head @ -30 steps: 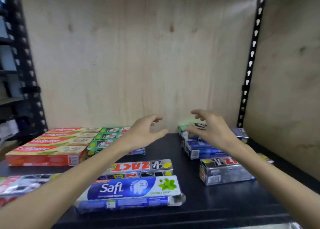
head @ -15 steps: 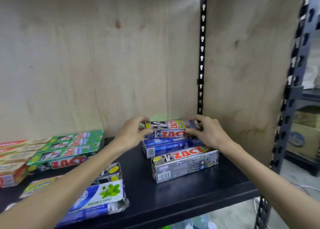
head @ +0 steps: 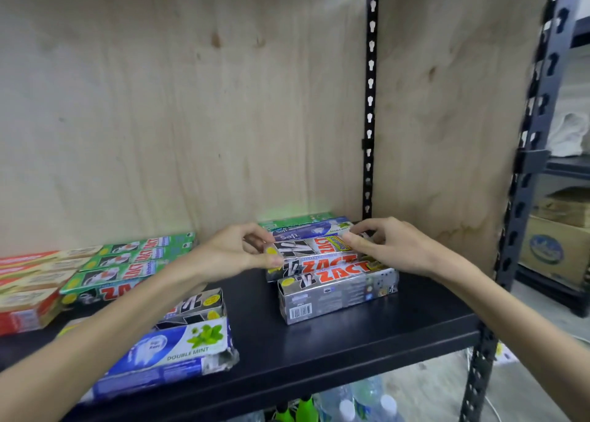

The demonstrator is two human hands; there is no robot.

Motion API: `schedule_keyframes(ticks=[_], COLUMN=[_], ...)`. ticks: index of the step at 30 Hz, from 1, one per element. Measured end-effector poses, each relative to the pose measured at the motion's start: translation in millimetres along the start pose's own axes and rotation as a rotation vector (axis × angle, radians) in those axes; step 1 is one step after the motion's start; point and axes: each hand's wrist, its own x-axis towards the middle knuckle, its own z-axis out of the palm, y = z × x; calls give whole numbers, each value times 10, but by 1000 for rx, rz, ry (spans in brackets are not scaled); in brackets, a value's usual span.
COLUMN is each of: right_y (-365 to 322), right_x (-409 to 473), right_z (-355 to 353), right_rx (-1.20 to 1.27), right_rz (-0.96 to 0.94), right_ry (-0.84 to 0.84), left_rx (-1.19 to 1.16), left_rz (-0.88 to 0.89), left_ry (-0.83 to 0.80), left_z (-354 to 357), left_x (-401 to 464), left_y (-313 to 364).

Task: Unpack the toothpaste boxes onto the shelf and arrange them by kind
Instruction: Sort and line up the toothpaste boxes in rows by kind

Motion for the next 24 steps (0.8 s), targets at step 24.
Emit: schedule_keyframes(ticks=[24], right_y=[171], right_x=[614], right_z=[219], right_rx=[-15], right_rz=[-53], right_ry=[168], left_rx=[152], left_rz=[-146], left_ry=[353], left_z=[-30], left_x=[673], left_y=[-265])
